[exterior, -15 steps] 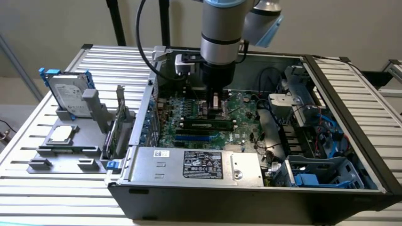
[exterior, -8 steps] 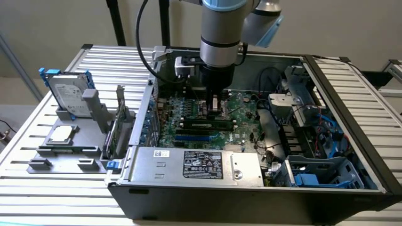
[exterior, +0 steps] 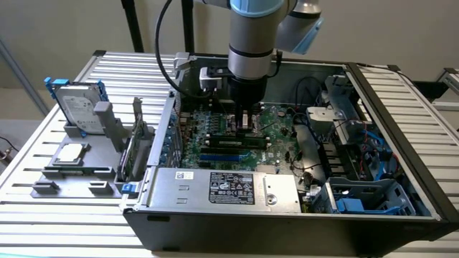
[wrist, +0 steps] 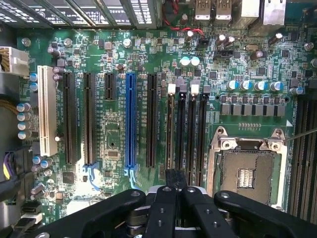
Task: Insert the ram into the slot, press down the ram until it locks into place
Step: 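Press down the ram until it locks into place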
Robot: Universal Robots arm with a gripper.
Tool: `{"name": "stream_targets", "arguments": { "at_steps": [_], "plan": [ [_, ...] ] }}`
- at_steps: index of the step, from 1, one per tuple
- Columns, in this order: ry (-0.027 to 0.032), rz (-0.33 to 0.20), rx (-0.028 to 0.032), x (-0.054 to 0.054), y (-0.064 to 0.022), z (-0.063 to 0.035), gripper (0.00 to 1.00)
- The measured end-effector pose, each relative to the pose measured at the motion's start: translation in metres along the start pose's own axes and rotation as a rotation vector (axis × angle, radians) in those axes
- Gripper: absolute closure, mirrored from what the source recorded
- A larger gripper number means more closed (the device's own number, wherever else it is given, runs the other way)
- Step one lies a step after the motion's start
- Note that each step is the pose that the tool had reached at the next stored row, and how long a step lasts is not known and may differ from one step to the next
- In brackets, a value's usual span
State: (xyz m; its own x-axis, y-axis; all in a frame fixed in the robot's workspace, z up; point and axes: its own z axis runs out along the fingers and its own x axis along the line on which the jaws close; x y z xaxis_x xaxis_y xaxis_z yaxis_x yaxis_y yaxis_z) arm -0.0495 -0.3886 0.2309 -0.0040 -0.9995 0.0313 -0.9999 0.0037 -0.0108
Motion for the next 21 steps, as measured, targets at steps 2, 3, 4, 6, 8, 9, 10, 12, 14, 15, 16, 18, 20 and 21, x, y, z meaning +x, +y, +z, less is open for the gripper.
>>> {"name": "stream_targets", "arguments": {
  "at_steps": [2, 3, 4, 6, 8, 9, 10, 12, 14, 15, 16, 18, 20, 21],
  "plan": [
    [0.0007, 0.0, -0.0003, 0.0, 0.0, 0.0012, 0.9],
    [0.0008, 0.0, -0.0004, 0.0, 0.0001, 0.0019, 0.9],
    [0.0001, 0.0, -0.0002, 0.0, 0.0001, 0.0028, 0.9],
    [0.0005, 0.0, -0.0002, 0.0, 0.0001, 0.004, 0.9],
    [0.0005, 0.0, -0.0002, 0.0, 0.0001, 0.0041, 0.9],
    [-0.0001, 0.0, 0.0, 0.0, 0.0, 0.0039, 0.9],
    [-0.0017, 0.0, 0.0007, 0.0, 0.0, 0.0026, 0.9],
    [-0.0007, 0.0, 0.0004, 0.0, -0.0001, -0.0035, 0.9],
    [-0.0002, 0.0, 0.0002, 0.0, -0.0001, -0.0107, 0.9],
    [-0.0003, 0.0, 0.0002, 0.0, -0.0002, -0.014, 0.9],
    [-0.0002, 0.0, 0.0001, 0.0, -0.0002, -0.0176, 0.9],
    [-0.0003, 0.0, 0.0002, 0.001, -0.0003, -0.0237, 0.9],
    [-0.0001, 0.0, 0.0, 0.001, -0.0003, -0.0278, 0.9],
    [-0.0002, 0.0, 0.0002, 0.001, -0.0003, -0.0281, 0.9]
  ]
}}
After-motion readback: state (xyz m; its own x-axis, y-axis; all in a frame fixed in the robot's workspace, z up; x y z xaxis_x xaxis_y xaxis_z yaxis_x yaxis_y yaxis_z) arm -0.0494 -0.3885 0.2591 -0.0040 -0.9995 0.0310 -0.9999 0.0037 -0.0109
